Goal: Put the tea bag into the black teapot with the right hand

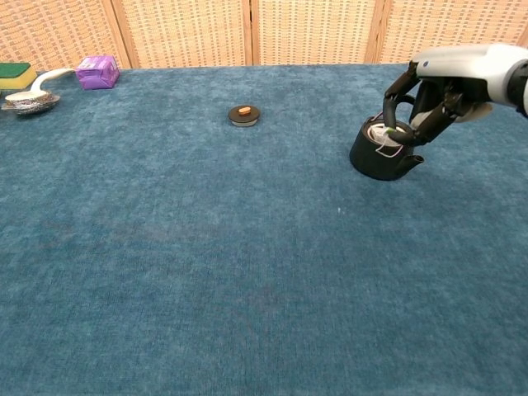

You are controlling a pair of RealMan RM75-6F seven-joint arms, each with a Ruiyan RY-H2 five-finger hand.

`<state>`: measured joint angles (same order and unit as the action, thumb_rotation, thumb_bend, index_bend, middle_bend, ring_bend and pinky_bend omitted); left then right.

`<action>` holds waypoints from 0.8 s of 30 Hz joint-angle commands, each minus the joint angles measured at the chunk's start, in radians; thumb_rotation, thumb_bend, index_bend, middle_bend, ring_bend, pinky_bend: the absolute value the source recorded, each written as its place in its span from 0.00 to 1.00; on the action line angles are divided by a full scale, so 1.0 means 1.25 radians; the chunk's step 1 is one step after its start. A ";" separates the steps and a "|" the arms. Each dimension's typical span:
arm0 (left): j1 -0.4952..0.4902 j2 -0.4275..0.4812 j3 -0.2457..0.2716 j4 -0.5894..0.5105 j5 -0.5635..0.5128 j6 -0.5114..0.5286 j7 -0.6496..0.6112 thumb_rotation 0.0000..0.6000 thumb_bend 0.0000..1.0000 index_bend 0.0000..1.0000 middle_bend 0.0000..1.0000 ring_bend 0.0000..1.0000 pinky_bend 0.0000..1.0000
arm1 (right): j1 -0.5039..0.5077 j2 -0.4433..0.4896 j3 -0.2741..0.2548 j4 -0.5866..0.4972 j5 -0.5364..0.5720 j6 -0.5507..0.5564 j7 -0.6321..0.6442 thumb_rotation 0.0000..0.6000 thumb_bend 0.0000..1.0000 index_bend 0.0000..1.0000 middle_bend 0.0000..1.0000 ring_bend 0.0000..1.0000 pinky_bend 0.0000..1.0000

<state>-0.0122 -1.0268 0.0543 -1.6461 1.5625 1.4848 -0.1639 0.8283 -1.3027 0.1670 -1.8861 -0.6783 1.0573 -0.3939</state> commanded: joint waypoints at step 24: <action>0.006 0.006 -0.002 0.001 -0.001 0.009 -0.001 1.00 0.27 0.05 0.19 0.03 0.12 | 0.121 0.185 0.018 0.002 0.174 -0.344 0.048 1.00 0.73 0.19 1.00 1.00 1.00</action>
<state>-0.0049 -1.0190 0.0517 -1.6449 1.5617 1.4966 -0.1657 0.9469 -1.1078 0.1865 -1.8962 -0.4965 0.6745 -0.3561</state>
